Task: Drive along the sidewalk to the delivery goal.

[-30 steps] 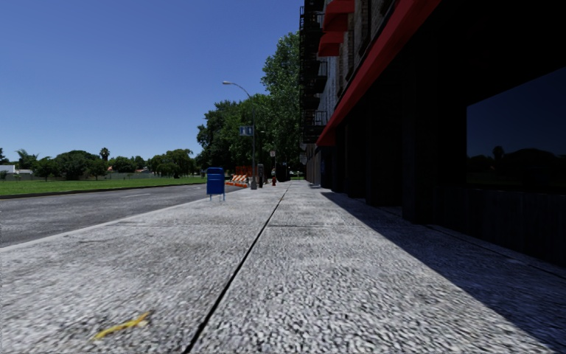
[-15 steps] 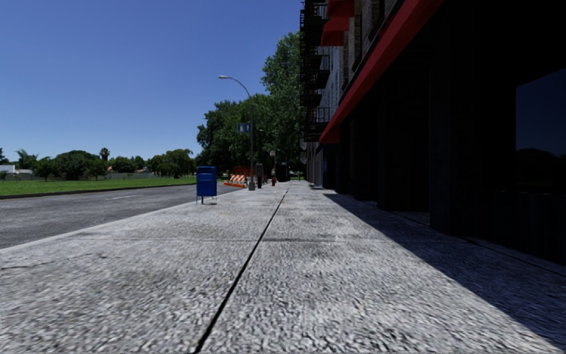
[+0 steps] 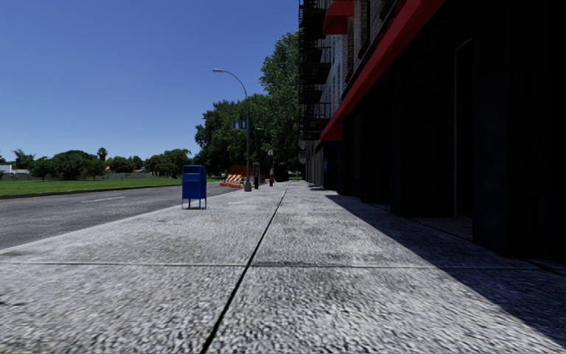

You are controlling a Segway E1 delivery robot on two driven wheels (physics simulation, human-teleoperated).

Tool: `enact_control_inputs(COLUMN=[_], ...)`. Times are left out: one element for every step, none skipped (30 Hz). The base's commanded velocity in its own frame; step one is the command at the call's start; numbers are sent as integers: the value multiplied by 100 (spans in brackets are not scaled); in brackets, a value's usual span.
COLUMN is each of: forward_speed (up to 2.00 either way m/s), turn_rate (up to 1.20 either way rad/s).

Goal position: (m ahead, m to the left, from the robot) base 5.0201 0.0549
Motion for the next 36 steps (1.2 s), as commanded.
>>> enact_control_inputs(forward_speed=[200, 200, 200, 200, 200, 200, 200, 200, 200, 200, 200, 200, 200, 200, 200, 200, 200, 200, 200, 200, 200, 200, 200, 200, 200, 200, 200, 200, 200, 200, 200, 200, 200, 200, 200, 200], turn_rate=[0, 0, 0, 0, 0, 0, 0, 0, 0, 0, 0, 0, 0, 0, 0, 0, 0, 0, 0, 0, 0, -6, -13, -18, -19, -11, -11, 0, 0, 0, 0, 0, 0, 0, 0, 0])
